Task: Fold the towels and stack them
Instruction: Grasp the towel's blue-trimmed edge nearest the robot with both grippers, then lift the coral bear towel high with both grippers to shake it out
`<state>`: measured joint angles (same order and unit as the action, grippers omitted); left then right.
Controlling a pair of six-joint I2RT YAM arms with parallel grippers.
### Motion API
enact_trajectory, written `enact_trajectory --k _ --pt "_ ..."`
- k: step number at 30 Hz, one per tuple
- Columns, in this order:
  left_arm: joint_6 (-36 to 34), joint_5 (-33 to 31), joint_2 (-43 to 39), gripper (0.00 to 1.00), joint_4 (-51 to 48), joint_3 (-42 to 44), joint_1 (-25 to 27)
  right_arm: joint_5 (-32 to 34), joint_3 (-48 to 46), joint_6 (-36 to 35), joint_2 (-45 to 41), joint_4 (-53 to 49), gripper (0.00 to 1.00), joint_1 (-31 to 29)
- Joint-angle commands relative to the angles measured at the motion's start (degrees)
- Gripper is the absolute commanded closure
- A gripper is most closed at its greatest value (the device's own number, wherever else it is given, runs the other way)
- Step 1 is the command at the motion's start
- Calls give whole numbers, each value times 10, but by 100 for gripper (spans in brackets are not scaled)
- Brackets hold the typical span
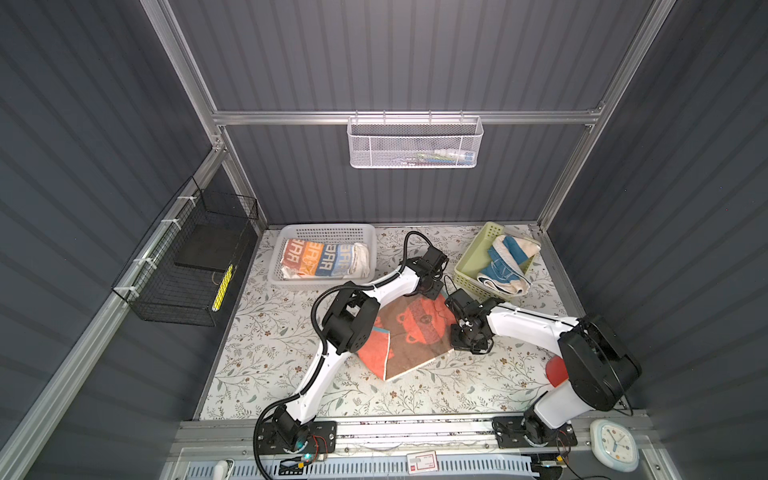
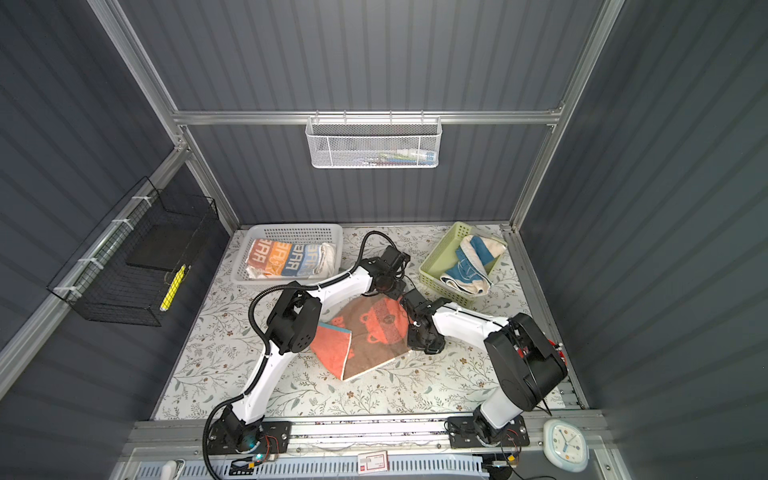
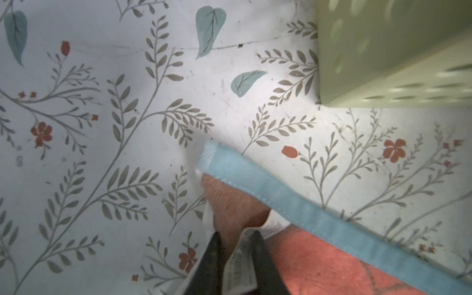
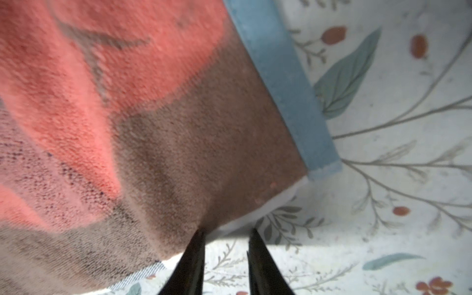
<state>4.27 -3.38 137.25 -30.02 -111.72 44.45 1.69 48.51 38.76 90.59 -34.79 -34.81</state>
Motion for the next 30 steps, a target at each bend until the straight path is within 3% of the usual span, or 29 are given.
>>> enact_trajectory --k 1,9,16,17,19,22,25,30 --pt "10 40 -12 100 -44 56 1 8 3 -23 8 -15 77 3" --pt "25 19 -138 100 -27 116 -1 30 49 -58 -22 -68 100 4" --pt "22 0 -240 100 -28 131 -1 45 116 -92 -78 -113 100 4" --pt "23 1 -245 100 -25 134 -1 48 119 -92 -84 -117 96 4" --pt "27 8 -245 100 -31 135 -3 49 117 -86 -96 -119 65 6" --pt "31 16 -226 100 -43 135 -6 11 94 -77 -103 -98 43 27" --pt "44 28 -204 100 -58 133 -18 -8 81 -71 -89 -82 35 48" --pt "66 36 -179 100 -90 141 -40 9 116 -83 -27 -82 35 56"
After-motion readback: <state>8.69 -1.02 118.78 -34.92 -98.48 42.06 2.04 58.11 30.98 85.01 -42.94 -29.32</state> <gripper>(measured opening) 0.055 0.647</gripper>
